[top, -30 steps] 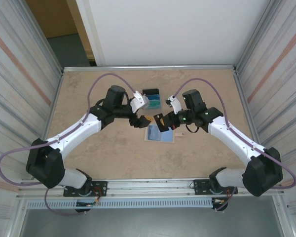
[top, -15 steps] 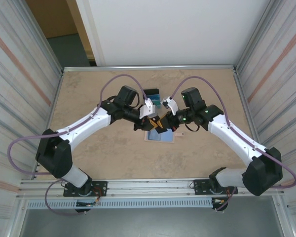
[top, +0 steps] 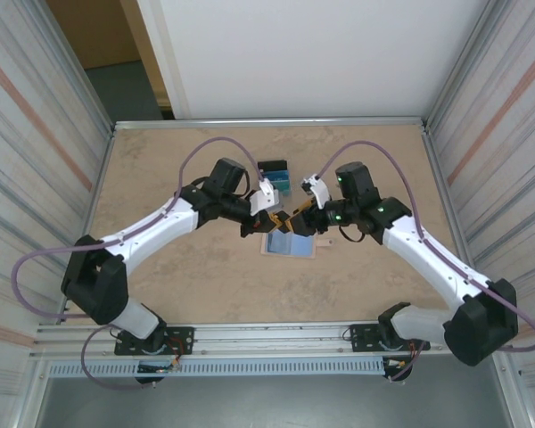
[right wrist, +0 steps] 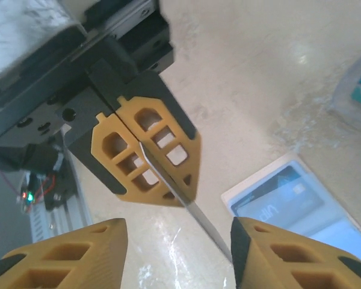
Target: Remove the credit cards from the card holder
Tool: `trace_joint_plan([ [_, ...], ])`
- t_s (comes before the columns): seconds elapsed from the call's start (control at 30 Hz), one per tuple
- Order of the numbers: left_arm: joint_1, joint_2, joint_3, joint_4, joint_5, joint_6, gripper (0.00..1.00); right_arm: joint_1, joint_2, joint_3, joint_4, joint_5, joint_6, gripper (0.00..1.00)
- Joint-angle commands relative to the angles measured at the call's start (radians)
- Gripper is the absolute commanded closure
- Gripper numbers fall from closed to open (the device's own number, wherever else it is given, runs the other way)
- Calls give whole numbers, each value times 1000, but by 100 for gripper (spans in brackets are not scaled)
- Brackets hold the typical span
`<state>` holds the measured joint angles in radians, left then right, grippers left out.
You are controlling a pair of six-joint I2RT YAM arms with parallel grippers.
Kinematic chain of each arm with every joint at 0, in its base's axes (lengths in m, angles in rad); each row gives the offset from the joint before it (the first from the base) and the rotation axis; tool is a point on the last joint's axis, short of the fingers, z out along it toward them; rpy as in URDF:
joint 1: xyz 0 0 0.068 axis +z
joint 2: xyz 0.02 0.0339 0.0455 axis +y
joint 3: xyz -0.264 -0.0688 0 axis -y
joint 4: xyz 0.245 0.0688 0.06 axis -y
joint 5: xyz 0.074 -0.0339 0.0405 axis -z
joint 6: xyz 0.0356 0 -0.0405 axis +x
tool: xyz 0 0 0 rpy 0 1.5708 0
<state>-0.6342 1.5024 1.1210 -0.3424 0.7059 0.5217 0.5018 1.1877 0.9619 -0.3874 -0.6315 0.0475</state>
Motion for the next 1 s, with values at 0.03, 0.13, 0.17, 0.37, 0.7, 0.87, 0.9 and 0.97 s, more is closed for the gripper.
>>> trace_joint_plan([
  [0.03, 7, -122, -101, 228, -127, -244, 100, -29, -89, -96, 200, 30, 208, 47],
  [0.13, 8, -194, -190, 372, -225, -405, 100, -31, -125, -197, 380, 70, 351, 44],
  [0.17, 10, -218, -216, 420, -247, -453, 100, -31, -129, -234, 451, 78, 400, 45],
  [0.37, 17, -308, -361, 682, -268, -703, 100, -24, -95, -360, 798, 70, 578, 46],
  [0.7, 49, -274, -418, 943, -106, -944, 100, 20, 46, -309, 1044, -110, 600, 43],
  [0.87, 60, -241, -408, 1006, -20, -993, 100, 15, 70, -278, 1058, -133, 590, 46],
  [0.9, 59, -236, -406, 1005, -11, -996, 100, 14, 71, -277, 1065, -138, 593, 47],
  [0.97, 60, -229, -402, 1001, 6, -997, 100, 11, 69, -277, 1086, -145, 595, 49],
])
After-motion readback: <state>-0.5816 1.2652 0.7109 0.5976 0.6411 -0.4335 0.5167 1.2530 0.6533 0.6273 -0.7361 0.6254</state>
